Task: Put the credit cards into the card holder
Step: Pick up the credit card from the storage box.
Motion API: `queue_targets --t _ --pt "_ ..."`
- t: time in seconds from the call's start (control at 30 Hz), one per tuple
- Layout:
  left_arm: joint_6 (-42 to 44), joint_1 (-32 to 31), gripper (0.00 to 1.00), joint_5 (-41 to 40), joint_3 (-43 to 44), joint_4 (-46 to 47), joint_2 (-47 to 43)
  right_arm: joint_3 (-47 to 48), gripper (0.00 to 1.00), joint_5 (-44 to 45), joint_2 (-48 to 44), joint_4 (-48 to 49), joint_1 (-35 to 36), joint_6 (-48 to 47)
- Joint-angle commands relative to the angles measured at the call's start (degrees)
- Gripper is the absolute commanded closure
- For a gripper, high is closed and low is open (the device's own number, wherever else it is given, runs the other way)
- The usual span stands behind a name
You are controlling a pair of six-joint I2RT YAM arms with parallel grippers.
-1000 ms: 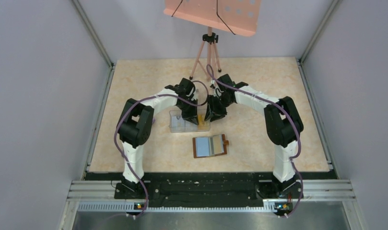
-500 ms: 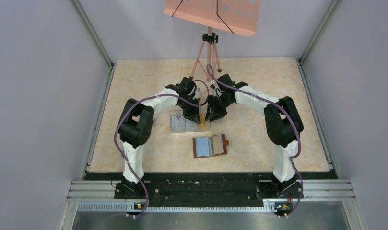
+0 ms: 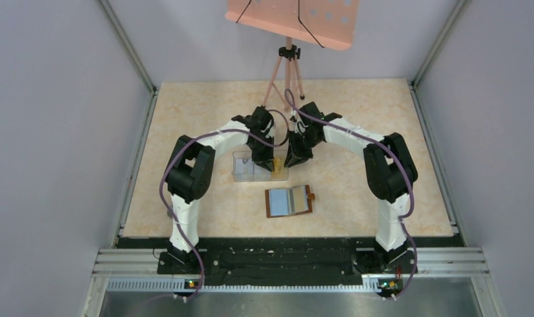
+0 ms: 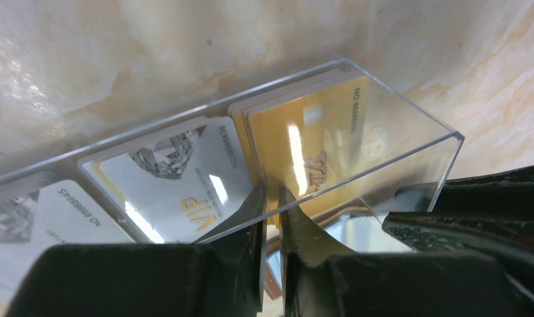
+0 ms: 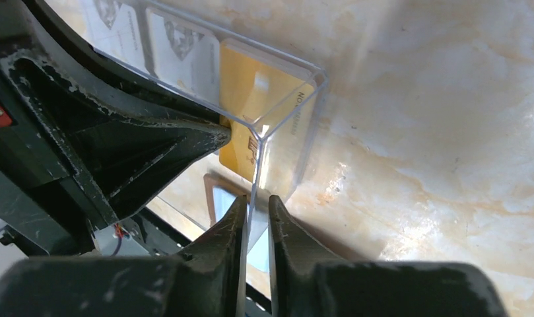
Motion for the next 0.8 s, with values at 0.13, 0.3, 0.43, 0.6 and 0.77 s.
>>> queue_targets --t 0.13,0.3,0.43,0.6,0.77 --pt "-0.23 -1.64 1.00 0.65 2.22 1.11 1.51 0.77 0.99 -2.45 -0.31 1.20 0.57 0.47" --pt "0.32 -2.03 1.00 -1.51 3.44 -0.07 -0.73 0.41 1.00 -2.64 -0.49 1.20 0.53 0.40" --pt "0.37 -2.18 1.00 -2.58 5.23 -1.31 -1.89 0.29 1.00 -2.89 -0.48 1.20 0.52 0.35" --pt "0.94 -2.69 1.00 -3.57 7.75 -3.75 -1.62 0.18 1.00 -2.90 -0.57 1.20 0.52 0.10" --pt "1.28 -3.18 1.00 -3.93 9.22 -4.74 -1.56 0.00 1.00 -3.07 -0.39 1.22 0.52 -0.08"
